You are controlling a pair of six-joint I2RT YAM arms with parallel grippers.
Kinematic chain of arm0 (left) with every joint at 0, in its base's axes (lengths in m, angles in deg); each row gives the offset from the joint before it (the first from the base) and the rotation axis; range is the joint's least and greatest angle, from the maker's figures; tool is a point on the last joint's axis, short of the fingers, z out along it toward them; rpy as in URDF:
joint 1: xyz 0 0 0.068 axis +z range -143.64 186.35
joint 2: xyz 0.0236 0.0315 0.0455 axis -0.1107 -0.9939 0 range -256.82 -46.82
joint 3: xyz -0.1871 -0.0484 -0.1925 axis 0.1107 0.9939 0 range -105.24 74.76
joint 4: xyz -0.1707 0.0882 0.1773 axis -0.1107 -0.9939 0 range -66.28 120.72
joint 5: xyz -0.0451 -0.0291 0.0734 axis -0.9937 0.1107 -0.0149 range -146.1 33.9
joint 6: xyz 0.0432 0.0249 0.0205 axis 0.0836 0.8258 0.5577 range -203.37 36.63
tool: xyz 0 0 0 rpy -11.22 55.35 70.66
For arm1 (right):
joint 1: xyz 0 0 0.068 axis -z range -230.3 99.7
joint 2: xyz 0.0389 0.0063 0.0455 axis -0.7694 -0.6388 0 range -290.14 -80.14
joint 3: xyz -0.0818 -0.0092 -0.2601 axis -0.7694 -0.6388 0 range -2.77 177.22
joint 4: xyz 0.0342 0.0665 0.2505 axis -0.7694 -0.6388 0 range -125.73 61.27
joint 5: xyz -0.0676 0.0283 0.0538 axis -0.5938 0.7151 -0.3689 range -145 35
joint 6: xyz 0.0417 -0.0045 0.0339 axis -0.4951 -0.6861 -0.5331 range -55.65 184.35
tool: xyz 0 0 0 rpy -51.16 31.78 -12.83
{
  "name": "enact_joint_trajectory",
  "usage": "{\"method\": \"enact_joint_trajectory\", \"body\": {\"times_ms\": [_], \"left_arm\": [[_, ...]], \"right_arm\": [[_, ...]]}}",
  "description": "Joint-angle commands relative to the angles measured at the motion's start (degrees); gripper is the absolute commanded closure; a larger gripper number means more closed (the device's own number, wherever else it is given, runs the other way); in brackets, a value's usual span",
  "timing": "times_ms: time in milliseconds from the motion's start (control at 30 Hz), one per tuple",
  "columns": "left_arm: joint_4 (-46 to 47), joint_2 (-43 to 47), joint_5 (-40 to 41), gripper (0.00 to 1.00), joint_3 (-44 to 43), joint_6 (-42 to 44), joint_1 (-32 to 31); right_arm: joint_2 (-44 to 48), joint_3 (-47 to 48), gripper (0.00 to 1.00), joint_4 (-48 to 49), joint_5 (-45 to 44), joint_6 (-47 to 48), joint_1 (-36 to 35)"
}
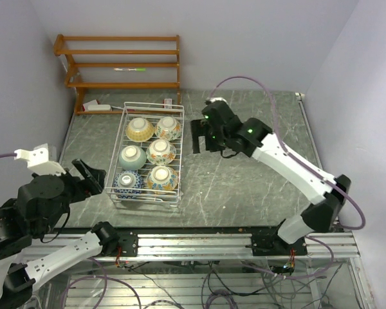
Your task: Load the bowls into the dish rack
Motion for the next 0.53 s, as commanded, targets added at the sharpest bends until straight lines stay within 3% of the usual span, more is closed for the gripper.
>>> {"method": "enact_joint_trajectory", "body": {"times_ms": [0, 267, 500], "left_arm": [[7.5, -0.4, -3.2, 0.01, 1.8, 2.9, -0.5], [9.9, -3.8, -6.0, 0.01, 2.4, 5.0, -0.5], [10.9, -3.9, -6.8, 0.01, 2.4, 4.7, -0.5]], "right_arm": [[5.7, -3.7, 0.0, -6.5, -8.0, -2.5, 2.0], [14.5, -10.8, 0.0, -7.3, -9.7, -5.5, 4.1], [16.6, -12.5, 0.0, -7.8, -10.4, -6.5, 4.5]]}}
